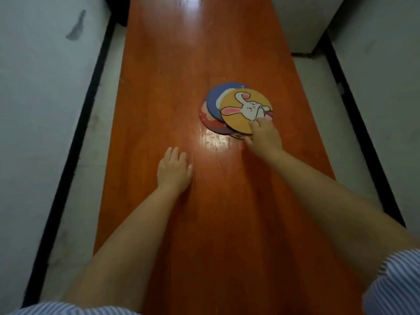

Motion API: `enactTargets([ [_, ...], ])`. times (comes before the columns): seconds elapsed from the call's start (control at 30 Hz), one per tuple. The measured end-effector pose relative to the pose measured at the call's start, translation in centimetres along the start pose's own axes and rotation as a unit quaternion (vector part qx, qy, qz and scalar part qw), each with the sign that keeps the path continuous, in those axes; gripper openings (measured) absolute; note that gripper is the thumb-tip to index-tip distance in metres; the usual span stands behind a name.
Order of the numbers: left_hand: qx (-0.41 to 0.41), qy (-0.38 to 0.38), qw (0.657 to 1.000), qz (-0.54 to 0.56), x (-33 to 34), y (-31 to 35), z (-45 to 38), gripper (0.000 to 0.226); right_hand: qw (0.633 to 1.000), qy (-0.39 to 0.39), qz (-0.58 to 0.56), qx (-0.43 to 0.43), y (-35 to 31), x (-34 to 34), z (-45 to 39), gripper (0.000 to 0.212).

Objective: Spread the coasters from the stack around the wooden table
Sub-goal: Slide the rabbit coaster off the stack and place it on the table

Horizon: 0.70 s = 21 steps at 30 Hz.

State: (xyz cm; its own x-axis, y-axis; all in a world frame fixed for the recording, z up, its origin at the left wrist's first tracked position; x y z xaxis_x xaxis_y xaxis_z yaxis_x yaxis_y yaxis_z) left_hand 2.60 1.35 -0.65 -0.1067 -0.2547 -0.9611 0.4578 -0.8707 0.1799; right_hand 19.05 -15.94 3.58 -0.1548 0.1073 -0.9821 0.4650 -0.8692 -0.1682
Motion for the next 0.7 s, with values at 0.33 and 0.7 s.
enactTargets([
  [0.33,0.0,0.051,0.998,0.028,3.3,-0.8,-0.6,0.053,0.988,0.125,-0.005,-0.085,1.6,2.5,-2.4,0.014],
  [0.7,0.01,0.046,0.998,-0.032,1.8,0.9,2.3,0.04,0.972,0.117,-0.004,-0.206,-0.6,0.1,11.1,0.022],
])
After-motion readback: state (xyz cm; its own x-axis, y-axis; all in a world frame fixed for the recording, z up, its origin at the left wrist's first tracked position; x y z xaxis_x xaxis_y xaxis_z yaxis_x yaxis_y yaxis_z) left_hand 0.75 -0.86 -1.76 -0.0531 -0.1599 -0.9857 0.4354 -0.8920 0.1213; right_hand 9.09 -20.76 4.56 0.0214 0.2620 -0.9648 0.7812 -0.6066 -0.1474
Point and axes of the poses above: each hand's wrist, its own z-axis away from the middle knuckle, its own x-axis out of the palm, y = z × x, the point moved 3 cm from there along -z, towards the middle knuckle, and after that the axes turned 2 degrees about x, right-handed, at the moved point
